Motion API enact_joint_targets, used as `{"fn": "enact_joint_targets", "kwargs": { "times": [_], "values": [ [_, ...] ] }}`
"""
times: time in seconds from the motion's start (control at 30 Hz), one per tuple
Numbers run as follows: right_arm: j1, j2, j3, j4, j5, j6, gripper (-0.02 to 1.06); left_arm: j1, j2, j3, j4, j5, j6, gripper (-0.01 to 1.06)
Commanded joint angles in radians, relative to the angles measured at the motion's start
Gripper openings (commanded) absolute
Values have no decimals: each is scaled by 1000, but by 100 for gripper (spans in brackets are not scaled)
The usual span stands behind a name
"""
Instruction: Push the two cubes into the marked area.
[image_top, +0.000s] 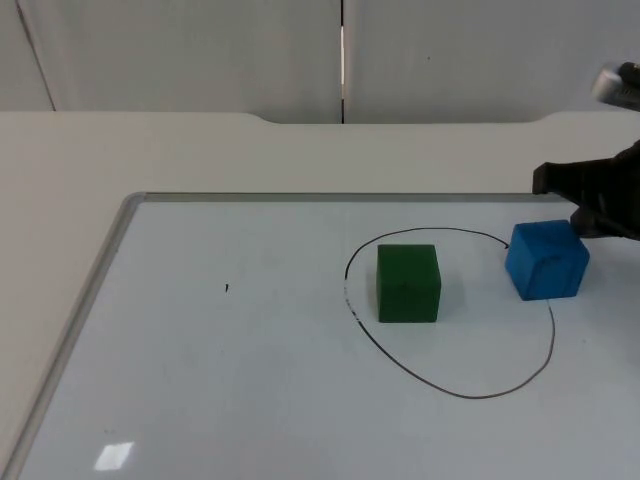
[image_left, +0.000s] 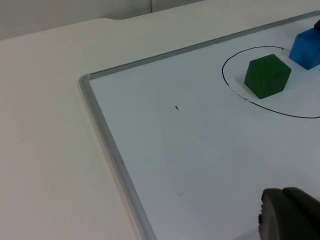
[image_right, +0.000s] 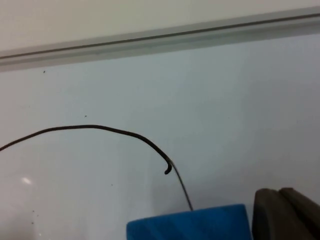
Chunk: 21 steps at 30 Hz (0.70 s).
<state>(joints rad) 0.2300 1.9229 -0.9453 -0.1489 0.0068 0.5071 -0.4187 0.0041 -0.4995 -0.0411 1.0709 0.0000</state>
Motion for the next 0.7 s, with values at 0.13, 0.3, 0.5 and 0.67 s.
{"fn": "enact_joint_targets", "kwargs": {
  "times": [0.13,0.3,0.5,0.67],
  "values": [
    [3,-1,4,2,-7,31,0,1,-4,5,3,3,-6,0],
    [27,-1,4,2,-7,35,0,1,-4,5,3,3,-6,0],
    [81,-1,4,-3,-25,16,0,1,-4,5,3,3,-6,0],
    [95,-1,4,-3,-31,16,0,1,-4,5,3,3,-6,0]
  ]
}}
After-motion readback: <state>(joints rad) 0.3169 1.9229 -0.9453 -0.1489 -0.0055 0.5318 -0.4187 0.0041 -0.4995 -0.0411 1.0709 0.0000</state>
